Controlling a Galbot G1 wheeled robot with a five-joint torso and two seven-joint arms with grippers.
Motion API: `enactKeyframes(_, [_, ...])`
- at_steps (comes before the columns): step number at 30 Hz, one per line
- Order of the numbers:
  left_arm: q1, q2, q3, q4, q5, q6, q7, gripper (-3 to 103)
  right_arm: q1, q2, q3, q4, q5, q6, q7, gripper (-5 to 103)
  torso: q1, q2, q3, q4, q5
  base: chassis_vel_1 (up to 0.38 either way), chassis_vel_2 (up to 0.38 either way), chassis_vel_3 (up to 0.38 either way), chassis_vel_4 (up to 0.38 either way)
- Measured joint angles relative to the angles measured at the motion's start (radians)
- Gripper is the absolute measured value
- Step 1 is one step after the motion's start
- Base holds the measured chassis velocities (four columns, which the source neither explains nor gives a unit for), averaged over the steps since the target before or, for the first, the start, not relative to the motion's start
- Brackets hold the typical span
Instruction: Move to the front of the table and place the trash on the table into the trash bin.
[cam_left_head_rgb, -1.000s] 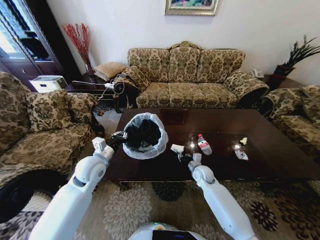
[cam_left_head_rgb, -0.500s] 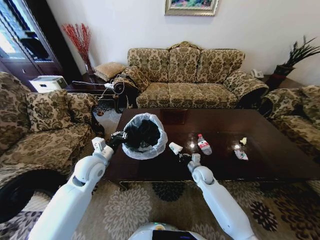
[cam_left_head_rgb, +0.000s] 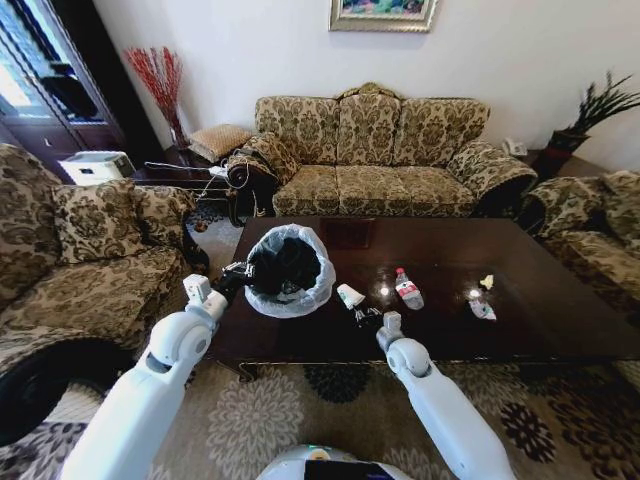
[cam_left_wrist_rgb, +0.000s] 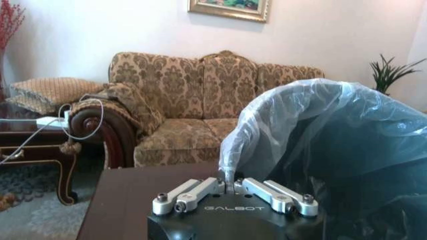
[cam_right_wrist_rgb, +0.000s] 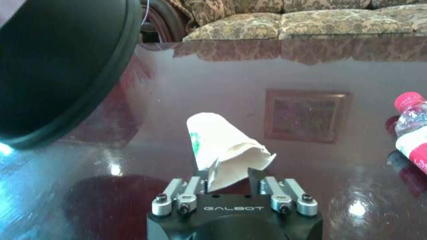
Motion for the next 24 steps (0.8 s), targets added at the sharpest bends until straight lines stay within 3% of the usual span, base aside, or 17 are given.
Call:
enactKeyframes(1, [0.0, 0.0, 0.0, 0.0, 0.0, 0.0, 0.0, 1, 0.0, 0.0, 0.0, 0.0, 0.0, 0.0, 0.0, 38, 0.0, 0.0, 0.0, 0.0, 0.0, 0.0, 0.0, 0.0, 0.0])
enactKeyframes(5, [0.0, 0.0, 0.004, -0.002, 0.003, -0.002, 0.002, 1, 0.018, 0.009, -0.002, -0.019, 0.005, -0.006, -0.001, 61, 0.0, 0.0, 0.0, 0.0, 0.0, 0.0, 0.0, 0.0, 0.0])
enactKeyframes(7, [-0.001, 0.0, 0.005, -0.002, 0.003, -0.002, 0.002, 1, 0.022, 0.01, -0.003, -0.024, 0.01, -0.007, -0.002, 61, 0.0, 0.0, 0.0, 0.0, 0.0, 0.0, 0.0, 0.0, 0.0])
enactKeyframes(9, [-0.004, 0.003, 0.008, -0.002, 0.003, -0.002, 0.002, 1, 0.04, 0.012, -0.004, -0.046, 0.033, -0.01, -0.004, 71, 0.0, 0.0, 0.0, 0.0, 0.0, 0.0, 0.0, 0.0, 0.0])
enactKeyframes(10, [-0.004, 0.003, 0.008, -0.002, 0.003, -0.002, 0.002, 1, 0.04, 0.012, -0.004, -0.046, 0.033, -0.01, -0.004, 71, 0.0, 0.0, 0.0, 0.0, 0.0, 0.0, 0.0, 0.0, 0.0])
enactKeyframes(15, [-0.004, 0.004, 0.012, -0.003, 0.003, -0.002, 0.005, 1, 0.084, 0.017, -0.005, -0.106, 0.045, -0.005, -0.038, 95, 0.0, 0.0, 0.0, 0.0, 0.0, 0.0, 0.0, 0.0, 0.0])
enactKeyframes(17, [-0.004, 0.003, 0.013, -0.003, 0.004, -0.003, 0.005, 1, 0.093, 0.017, -0.006, -0.115, 0.046, -0.005, -0.057, 95, 0.0, 0.0, 0.0, 0.0, 0.0, 0.0, 0.0, 0.0, 0.0])
enactKeyframes(22, [-0.006, 0.002, 0.012, -0.005, 0.005, -0.004, 0.0, 1, 0.12, 0.014, -0.019, -0.131, 0.044, -0.009, -0.098, 80, 0.0, 0.0, 0.0, 0.0, 0.0, 0.0, 0.0, 0.0, 0.0])
enactKeyframes(24, [-0.007, 0.003, 0.011, -0.006, 0.004, -0.004, 0.0, 1, 0.125, 0.014, -0.022, -0.134, 0.044, -0.01, -0.1, 80, 0.0, 0.0, 0.0, 0.0, 0.0, 0.0, 0.0, 0.0, 0.0])
